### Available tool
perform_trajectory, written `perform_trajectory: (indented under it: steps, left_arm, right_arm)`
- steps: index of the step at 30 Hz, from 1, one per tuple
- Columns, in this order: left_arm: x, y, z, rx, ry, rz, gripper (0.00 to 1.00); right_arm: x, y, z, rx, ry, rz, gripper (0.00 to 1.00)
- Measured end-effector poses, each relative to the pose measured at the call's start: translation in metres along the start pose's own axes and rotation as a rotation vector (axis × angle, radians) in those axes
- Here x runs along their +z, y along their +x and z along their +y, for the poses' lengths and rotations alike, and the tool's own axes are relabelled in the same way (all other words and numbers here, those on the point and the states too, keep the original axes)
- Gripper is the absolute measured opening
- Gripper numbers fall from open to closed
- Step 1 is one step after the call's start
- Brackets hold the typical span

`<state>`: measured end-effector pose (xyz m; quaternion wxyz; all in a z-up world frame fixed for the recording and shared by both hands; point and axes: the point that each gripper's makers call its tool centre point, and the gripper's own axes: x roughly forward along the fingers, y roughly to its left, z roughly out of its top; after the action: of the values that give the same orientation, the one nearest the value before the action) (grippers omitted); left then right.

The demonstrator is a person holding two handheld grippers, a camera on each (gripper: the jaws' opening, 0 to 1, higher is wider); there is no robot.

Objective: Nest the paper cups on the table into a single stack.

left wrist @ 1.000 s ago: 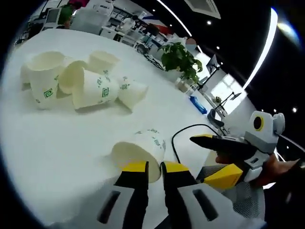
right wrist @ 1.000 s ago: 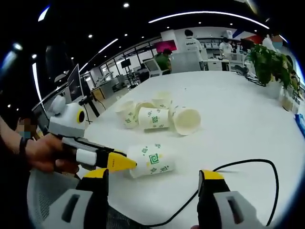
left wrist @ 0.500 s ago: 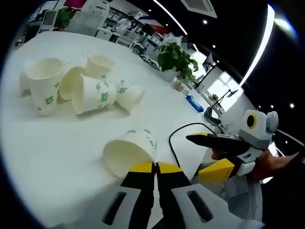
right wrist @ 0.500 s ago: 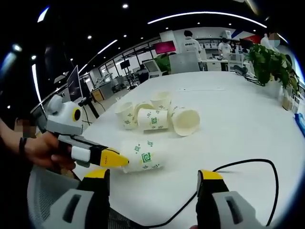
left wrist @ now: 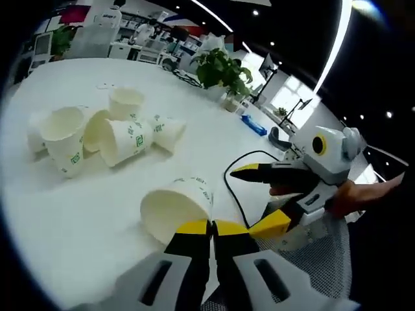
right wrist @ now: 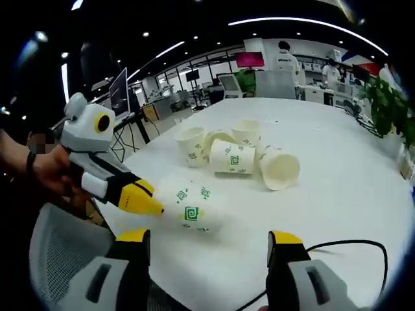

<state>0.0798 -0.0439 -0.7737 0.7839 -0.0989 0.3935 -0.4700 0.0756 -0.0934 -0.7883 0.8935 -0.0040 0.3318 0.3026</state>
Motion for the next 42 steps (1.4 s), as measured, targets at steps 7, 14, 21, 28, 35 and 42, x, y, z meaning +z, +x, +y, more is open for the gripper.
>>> perform_trajectory:
  steps: [7,14,21,28,35,42]
  left_arm:
    - [-0.004,-0.006,-0.002,-0.012,0.061,0.069,0.0]
    - [-0.008,-0.006,-0.007,-0.038,0.094,0.118,0.0]
    - [-0.008,-0.006,-0.01,-0.048,0.118,0.139,0.0]
    - [0.0,-0.013,-0.011,-0.044,0.117,0.115,0.0]
    - [0.005,-0.013,-0.01,-0.038,0.124,0.093,0.0]
    - [0.01,-0.011,-0.013,-0.036,0.139,0.076,0.01]
  right_arm:
    - [-0.002,0.016,0.013,0.038,-0.225,0.08,0.75]
    - [-0.001,0.026,0.027,0.08,-0.293,0.096,0.74]
    - [0.0,0.036,0.033,0.096,-0.452,0.128,0.67]
    - [-0.001,0.045,0.035,0.107,-0.474,0.135,0.51]
    - [0.001,0.05,0.039,0.102,-0.452,0.121,0.4]
    - [0.005,0.058,0.042,0.102,-0.426,0.11,0.38]
